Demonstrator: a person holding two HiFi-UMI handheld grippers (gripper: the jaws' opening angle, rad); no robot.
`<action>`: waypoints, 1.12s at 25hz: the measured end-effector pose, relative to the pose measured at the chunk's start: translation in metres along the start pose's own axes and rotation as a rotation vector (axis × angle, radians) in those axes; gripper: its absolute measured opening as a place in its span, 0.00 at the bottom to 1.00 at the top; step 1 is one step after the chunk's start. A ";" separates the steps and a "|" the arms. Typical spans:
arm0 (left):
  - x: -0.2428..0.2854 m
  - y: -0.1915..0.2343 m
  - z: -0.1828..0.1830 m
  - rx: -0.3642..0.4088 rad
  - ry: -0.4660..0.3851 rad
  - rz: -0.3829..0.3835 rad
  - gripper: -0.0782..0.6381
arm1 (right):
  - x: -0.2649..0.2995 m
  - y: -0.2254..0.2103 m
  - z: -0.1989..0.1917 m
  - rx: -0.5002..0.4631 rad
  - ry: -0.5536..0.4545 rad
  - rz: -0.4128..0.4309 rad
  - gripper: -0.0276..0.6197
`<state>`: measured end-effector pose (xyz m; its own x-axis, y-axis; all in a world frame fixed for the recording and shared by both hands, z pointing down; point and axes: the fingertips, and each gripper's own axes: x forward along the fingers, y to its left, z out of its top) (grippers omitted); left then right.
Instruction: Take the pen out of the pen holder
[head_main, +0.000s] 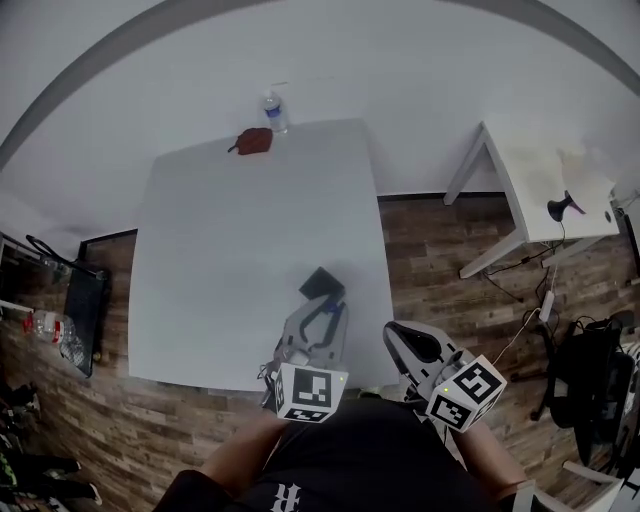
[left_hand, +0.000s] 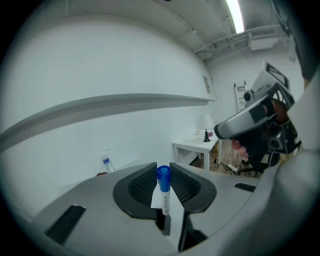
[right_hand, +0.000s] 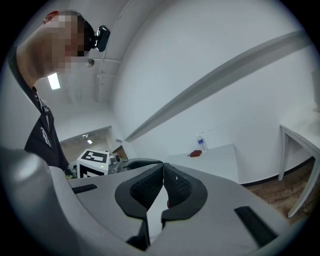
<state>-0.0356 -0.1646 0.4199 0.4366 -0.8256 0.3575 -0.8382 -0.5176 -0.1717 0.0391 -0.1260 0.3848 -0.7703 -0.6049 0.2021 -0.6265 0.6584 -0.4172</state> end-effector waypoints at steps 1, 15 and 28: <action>-0.004 -0.002 0.004 -0.003 -0.003 -0.010 0.22 | 0.001 0.002 0.002 -0.009 0.000 0.005 0.07; -0.038 -0.014 0.043 -0.044 -0.047 -0.115 0.22 | 0.014 0.011 0.009 -0.072 0.006 0.011 0.06; -0.045 -0.012 0.048 -0.045 -0.059 -0.122 0.22 | 0.020 0.019 0.013 -0.148 0.027 -0.003 0.06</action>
<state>-0.0301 -0.1317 0.3619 0.5534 -0.7695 0.3189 -0.7910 -0.6054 -0.0882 0.0135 -0.1312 0.3694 -0.7700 -0.5961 0.2276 -0.6381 0.7168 -0.2813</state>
